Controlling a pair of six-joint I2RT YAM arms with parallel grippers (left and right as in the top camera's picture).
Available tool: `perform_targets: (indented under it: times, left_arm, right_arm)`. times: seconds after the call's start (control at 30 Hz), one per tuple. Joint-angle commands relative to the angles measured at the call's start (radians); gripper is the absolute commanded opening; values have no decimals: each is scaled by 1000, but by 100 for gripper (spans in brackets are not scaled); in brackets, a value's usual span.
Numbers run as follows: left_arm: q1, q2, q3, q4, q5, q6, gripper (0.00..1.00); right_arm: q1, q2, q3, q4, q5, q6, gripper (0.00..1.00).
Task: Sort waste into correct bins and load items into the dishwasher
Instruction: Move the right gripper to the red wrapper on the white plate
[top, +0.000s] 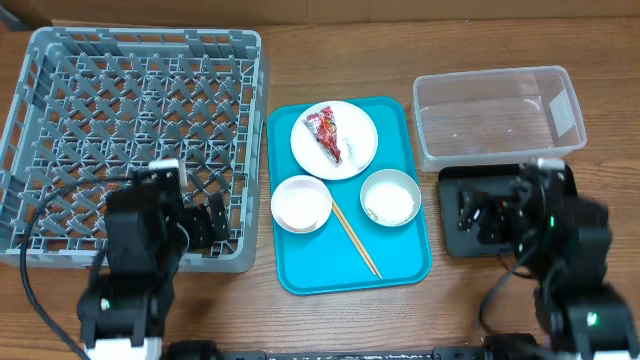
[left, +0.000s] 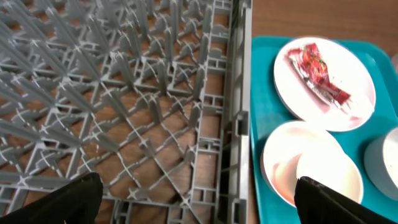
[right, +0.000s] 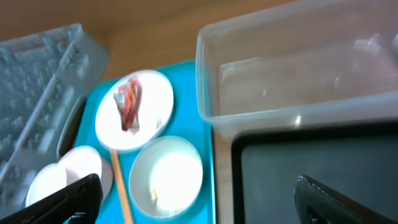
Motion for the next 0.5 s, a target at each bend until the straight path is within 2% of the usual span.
perform_targets:
  times: [0.0, 0.13, 0.27, 0.47]
  left_arm:
    - [-6, 71, 93, -31, 76, -25, 100]
    - [-6, 120, 118, -24, 144, -25, 100]
    - [-6, 133, 118, -22, 177, -32, 100]
    - [-6, 133, 118, -3, 176, -31, 100]
  right_arm:
    - [-2, 157, 168, -103, -39, -37, 100]
    - [-2, 316, 313, -195, -68, -28, 100]
    - [0, 383, 348, -106, -200, -30, 100]
    - [71, 441, 361, -9, -191, -29, 86]
